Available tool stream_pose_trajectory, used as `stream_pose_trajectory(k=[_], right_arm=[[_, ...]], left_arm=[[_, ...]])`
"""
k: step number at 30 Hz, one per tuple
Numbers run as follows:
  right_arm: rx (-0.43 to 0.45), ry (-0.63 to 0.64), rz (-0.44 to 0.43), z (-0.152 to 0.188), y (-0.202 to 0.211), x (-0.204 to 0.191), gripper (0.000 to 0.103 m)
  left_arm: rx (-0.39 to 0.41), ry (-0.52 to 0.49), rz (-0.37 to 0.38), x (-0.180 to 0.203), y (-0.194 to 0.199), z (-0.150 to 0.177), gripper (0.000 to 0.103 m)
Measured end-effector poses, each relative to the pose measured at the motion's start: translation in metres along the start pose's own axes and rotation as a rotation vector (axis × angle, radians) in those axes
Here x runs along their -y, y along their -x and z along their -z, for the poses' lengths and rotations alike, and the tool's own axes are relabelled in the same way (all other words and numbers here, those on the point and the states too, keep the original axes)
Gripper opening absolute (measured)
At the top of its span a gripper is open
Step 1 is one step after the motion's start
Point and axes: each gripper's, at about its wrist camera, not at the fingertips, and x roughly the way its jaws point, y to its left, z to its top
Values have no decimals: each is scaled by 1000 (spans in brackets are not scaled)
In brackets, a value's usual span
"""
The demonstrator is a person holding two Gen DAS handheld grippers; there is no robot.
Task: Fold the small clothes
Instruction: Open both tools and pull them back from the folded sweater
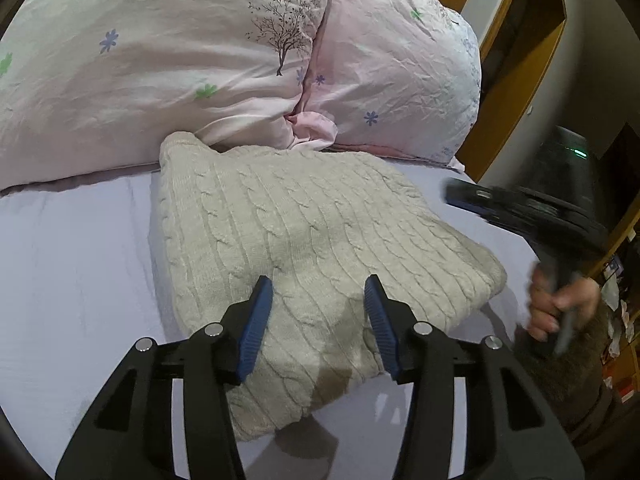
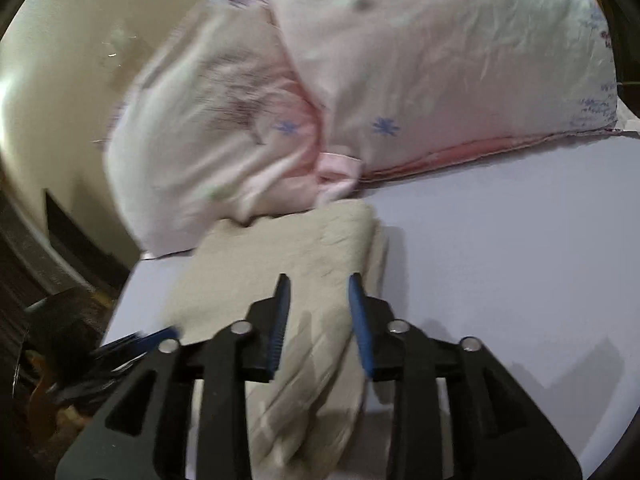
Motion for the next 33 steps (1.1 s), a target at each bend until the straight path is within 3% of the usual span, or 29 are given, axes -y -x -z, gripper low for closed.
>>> stream_pose_trajectory(k=[3,5,8,11,12,14,15,16,18,24,29,33], right_arm=[[17,119,-18,22,19,-29,31],[-28,175,-31,33,14,-43,31],[-139,233,204,47,-21,-41,23],[-113,195,204,46,-13,-38,23],[-68,206,197,47,1,-44,31],[-9,222,182,52,23,-50,58],[8,225,184,59,32,-51,80],[19,229,190,64,39,-52,92],[11,233,211,76,43,-53,101],[-108,268,379,109,5,-68,101],[-162,236,359,117,-18,-73,101],[-188,237,397,121,-27,-75,101]], left_arm=[[7,-8,-3,2,-1,1,52],[12,-24,-15,6,-2,2,54],[14,-34,-24,9,1,4,53],[26,-11,-33,11,18,11,55],[34,-5,-36,12,27,15,57],[57,14,-70,11,46,27,74],[63,25,-91,10,52,33,76],[62,38,-114,9,57,38,80],[31,69,-186,6,60,52,88],[-52,57,-351,11,43,70,96],[-92,56,-359,10,26,73,96],[-97,46,-385,10,21,76,98]])
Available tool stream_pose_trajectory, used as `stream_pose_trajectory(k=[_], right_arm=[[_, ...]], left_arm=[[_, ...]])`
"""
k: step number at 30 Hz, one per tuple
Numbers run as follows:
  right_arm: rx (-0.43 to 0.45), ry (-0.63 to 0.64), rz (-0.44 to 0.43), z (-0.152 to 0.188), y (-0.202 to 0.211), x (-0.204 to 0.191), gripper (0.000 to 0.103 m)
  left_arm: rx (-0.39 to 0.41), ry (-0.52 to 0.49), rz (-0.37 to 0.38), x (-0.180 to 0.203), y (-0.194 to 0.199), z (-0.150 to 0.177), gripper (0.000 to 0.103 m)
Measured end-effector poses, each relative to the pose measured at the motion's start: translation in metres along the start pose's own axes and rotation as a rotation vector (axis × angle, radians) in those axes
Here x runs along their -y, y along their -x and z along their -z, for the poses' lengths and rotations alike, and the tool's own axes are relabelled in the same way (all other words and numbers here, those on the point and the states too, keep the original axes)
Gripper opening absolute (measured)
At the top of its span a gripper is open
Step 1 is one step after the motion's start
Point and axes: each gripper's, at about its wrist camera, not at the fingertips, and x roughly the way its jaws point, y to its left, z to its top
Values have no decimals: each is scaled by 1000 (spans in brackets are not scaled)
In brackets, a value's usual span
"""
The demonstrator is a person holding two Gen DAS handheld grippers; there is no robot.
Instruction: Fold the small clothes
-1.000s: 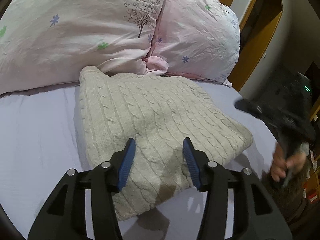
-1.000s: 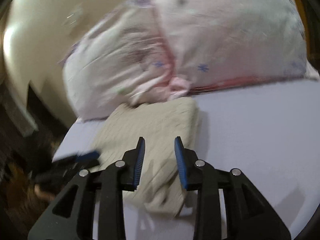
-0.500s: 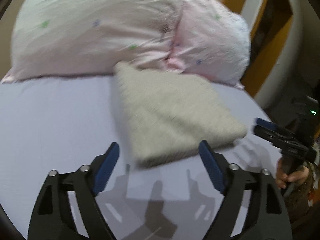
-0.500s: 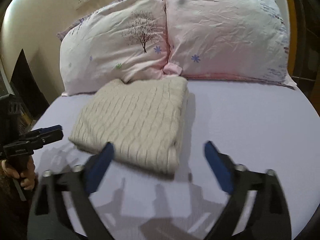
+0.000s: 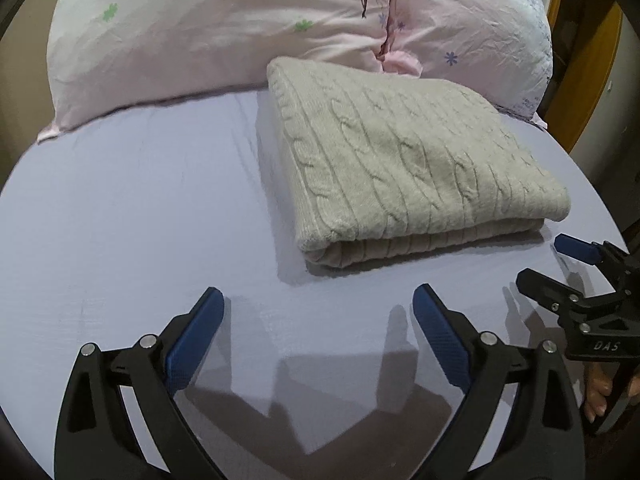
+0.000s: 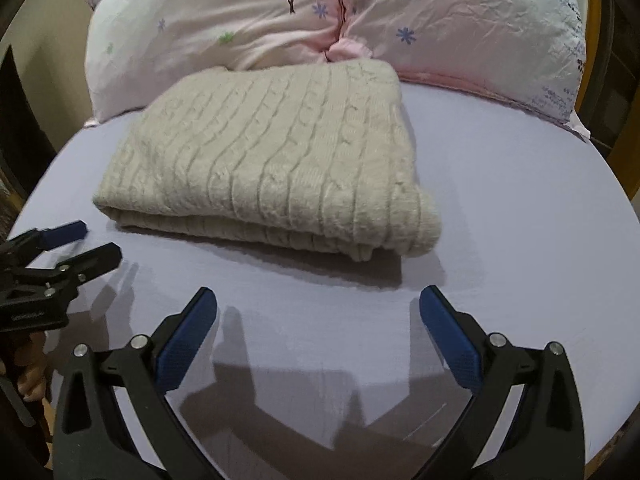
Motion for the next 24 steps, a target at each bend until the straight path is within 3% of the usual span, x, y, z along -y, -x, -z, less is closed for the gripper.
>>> stream_pose_trajectory(k=[11,24], right_arm=[[-6,6,52,5,-2,0,101],[-7,8,51,4,-1,0,101]], left_arm=[[-23,-81,-63,13,-7,-2,102],[-23,-79,-60,13,-6,-2,102]])
